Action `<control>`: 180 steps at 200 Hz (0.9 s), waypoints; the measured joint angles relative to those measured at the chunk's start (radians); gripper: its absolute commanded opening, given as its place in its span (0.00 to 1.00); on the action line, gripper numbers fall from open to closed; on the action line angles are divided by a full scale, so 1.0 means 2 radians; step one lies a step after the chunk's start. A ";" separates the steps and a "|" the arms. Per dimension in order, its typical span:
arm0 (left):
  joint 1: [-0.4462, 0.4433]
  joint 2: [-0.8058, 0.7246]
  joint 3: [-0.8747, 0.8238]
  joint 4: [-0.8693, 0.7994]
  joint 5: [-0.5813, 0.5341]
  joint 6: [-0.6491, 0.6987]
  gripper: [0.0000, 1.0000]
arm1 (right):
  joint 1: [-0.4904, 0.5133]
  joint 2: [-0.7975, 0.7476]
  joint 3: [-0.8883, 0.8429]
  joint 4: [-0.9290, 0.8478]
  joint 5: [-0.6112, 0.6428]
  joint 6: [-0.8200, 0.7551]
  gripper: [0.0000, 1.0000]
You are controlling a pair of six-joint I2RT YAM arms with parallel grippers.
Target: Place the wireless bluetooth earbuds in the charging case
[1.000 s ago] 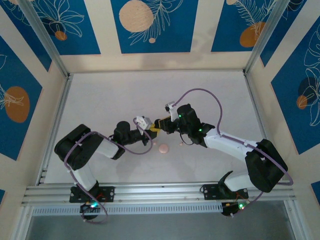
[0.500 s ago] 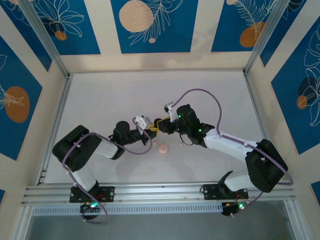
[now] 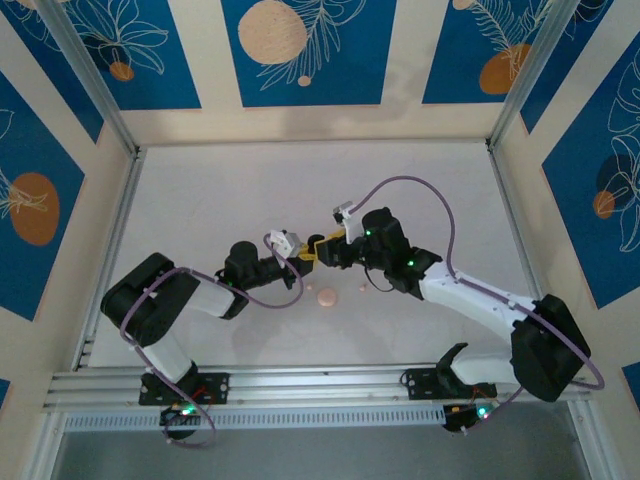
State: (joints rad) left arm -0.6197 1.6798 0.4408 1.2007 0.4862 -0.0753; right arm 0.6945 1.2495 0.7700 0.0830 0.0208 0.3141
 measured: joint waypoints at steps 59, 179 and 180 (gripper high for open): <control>0.000 -0.001 -0.019 0.042 0.008 0.004 0.11 | -0.074 -0.042 0.000 -0.014 -0.129 0.037 0.46; -0.004 -0.015 -0.028 0.077 0.045 0.025 0.11 | -0.135 -0.050 -0.048 0.024 -0.310 0.121 0.33; -0.004 -0.015 -0.028 0.077 0.045 0.025 0.11 | -0.135 -0.049 -0.048 0.025 -0.311 0.122 0.33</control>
State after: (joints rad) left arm -0.6281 1.6501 0.3840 1.3540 0.5758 -0.0257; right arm 0.4240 1.1511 0.6746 0.1326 -0.6014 0.5579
